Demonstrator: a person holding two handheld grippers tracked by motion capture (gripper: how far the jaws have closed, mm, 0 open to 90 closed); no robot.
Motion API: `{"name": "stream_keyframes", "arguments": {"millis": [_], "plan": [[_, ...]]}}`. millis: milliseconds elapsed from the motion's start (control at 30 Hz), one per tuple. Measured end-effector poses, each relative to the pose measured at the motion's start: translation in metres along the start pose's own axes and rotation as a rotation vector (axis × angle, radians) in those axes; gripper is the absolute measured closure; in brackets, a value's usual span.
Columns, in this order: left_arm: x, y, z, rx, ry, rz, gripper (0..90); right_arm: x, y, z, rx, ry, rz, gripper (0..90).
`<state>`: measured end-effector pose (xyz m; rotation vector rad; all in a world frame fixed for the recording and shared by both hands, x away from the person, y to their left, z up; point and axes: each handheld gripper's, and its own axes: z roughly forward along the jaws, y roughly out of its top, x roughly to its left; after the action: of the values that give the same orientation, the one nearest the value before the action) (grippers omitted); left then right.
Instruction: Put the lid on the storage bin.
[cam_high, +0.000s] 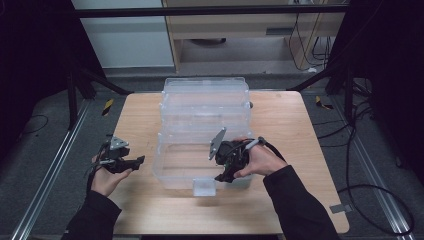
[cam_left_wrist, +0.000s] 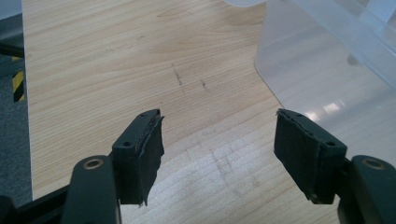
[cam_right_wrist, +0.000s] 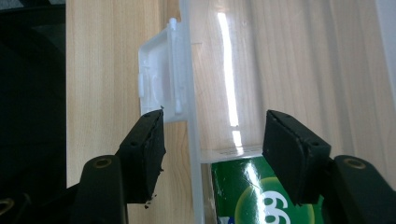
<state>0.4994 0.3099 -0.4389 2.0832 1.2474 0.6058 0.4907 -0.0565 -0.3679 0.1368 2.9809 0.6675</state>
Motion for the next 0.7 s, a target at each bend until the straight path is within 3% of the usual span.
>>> {"name": "stream_keyframes", "arguments": {"millis": [333,467,700], "plan": [[-0.003,0.001,-0.001,-0.002,-0.001,0.013,32.0,0.007,0.004,0.018,0.039,0.027,-0.020,45.0],[-0.001,0.000,-0.002,-0.006,0.002,0.010,32.0,0.005,0.001,0.025,0.027,0.074,0.029,47.4],[-0.001,0.000,-0.003,-0.007,0.002,0.009,32.0,0.005,-0.001,0.039,0.068,0.099,0.032,50.1]]}}
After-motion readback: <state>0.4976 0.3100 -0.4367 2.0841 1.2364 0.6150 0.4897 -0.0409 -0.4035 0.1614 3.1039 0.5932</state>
